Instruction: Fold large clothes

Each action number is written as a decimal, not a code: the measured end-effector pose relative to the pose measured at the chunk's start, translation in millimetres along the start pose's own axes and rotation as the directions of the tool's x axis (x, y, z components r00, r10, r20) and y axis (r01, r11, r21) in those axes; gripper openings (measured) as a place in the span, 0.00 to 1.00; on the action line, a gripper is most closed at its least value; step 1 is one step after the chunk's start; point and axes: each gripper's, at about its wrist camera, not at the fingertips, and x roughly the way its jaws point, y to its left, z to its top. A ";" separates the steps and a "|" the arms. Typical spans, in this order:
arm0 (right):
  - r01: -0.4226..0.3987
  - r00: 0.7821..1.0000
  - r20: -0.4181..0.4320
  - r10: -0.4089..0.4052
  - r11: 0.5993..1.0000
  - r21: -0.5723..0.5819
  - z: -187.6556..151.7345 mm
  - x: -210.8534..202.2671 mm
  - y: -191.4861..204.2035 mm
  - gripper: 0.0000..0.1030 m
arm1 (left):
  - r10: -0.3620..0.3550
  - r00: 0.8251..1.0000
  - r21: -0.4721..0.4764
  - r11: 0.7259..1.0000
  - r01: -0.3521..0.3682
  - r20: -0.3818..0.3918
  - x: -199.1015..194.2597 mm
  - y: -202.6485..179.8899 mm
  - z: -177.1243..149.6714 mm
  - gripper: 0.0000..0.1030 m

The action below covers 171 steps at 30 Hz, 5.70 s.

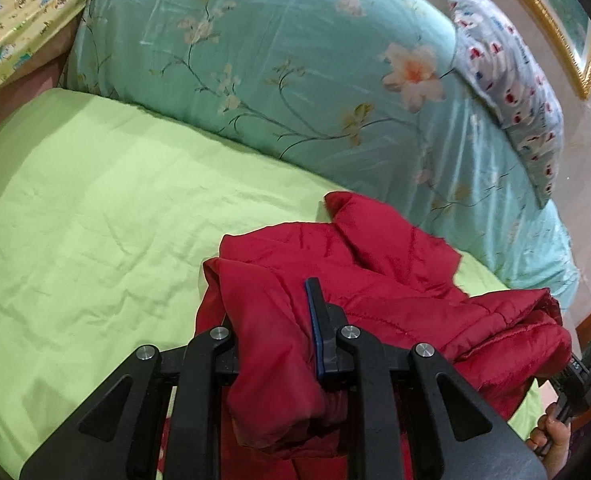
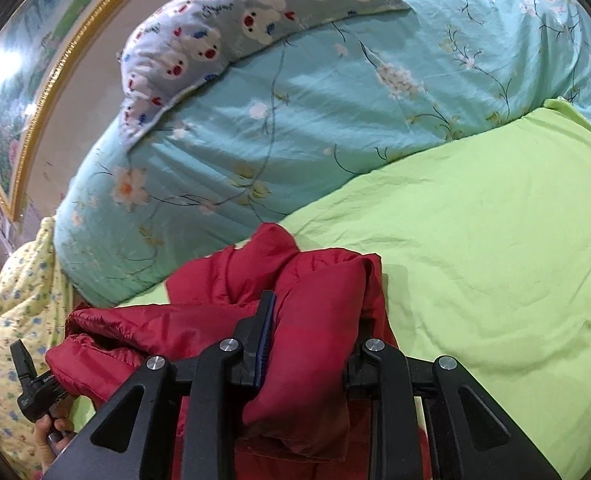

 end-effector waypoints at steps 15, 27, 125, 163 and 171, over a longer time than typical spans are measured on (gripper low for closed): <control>0.096 0.995 -0.030 -0.095 0.995 0.035 8.3 72.2 -14.5 0.25 | 0.077 0.997 0.020 0.997 -0.076 -0.028 67.8 -5.0 17.0 0.21; 0.122 0.990 -0.071 -0.119 0.992 0.038 16.8 120.2 -18.2 0.29 | 0.068 0.996 -0.027 0.997 -0.069 -0.060 105.6 1.5 26.2 0.24; 0.062 0.976 -0.182 -0.116 0.958 -0.279 -4.4 67.3 30.6 0.89 | -0.047 0.995 -0.015 0.999 0.046 -0.084 21.8 61.7 1.4 0.83; -0.123 0.939 -0.312 0.144 0.989 0.085 -28.5 84.8 -22.6 0.36 | -0.360 0.920 -0.102 0.932 0.347 -0.158 25.0 52.9 -11.7 0.45; -0.177 0.933 -0.295 0.207 0.976 0.126 -50.1 33.9 -20.1 0.33 | -0.371 0.918 -0.111 0.927 0.358 -0.138 -32.2 62.1 -37.3 0.44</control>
